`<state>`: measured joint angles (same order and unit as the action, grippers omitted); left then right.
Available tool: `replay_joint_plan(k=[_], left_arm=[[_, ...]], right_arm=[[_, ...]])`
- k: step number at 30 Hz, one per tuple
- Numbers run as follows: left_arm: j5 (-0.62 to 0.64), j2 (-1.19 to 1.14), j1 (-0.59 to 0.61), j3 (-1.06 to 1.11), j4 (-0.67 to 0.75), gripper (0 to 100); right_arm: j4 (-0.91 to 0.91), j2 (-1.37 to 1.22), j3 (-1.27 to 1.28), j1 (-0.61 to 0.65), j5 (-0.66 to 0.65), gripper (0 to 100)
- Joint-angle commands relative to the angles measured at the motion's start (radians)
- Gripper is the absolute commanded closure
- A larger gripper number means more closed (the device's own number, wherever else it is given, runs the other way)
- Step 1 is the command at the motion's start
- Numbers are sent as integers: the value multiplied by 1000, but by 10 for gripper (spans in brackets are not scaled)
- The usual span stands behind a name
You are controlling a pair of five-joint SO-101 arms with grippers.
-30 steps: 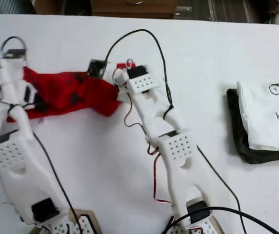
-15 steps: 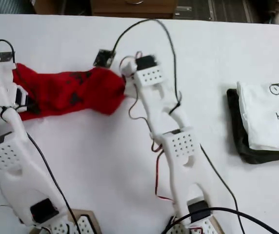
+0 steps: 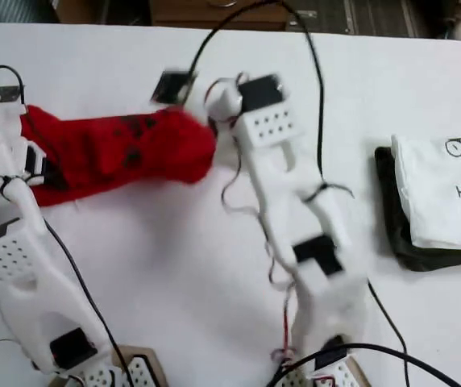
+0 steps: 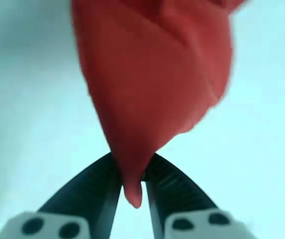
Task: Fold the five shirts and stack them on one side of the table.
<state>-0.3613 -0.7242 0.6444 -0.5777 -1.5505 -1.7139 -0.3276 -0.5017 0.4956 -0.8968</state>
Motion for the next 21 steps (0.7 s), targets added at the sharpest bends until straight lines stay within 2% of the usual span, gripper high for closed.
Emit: replay_joint_plan(k=[1,6,12,14,16,19,21], left_arm=[[-8,11,3,-4,-8,710],[-8,11,3,-7,-8,710],[-8,11,3,-2,-9,710],[-8,11,3,-2,-9,710],[-8,11,3,-2,-9,710],[-8,11,3,-2,-9,710],[-8,11,3,-2,-9,710]], right_arm=[[87,354,477,85,8,977],[522,555,980,88,8,976],[924,476,1275,71,5,974],[957,420,1277,51,6,939],[946,378,1263,24,6,844],[857,372,1215,-21,6,705],[776,387,1171,-36,6,689]])
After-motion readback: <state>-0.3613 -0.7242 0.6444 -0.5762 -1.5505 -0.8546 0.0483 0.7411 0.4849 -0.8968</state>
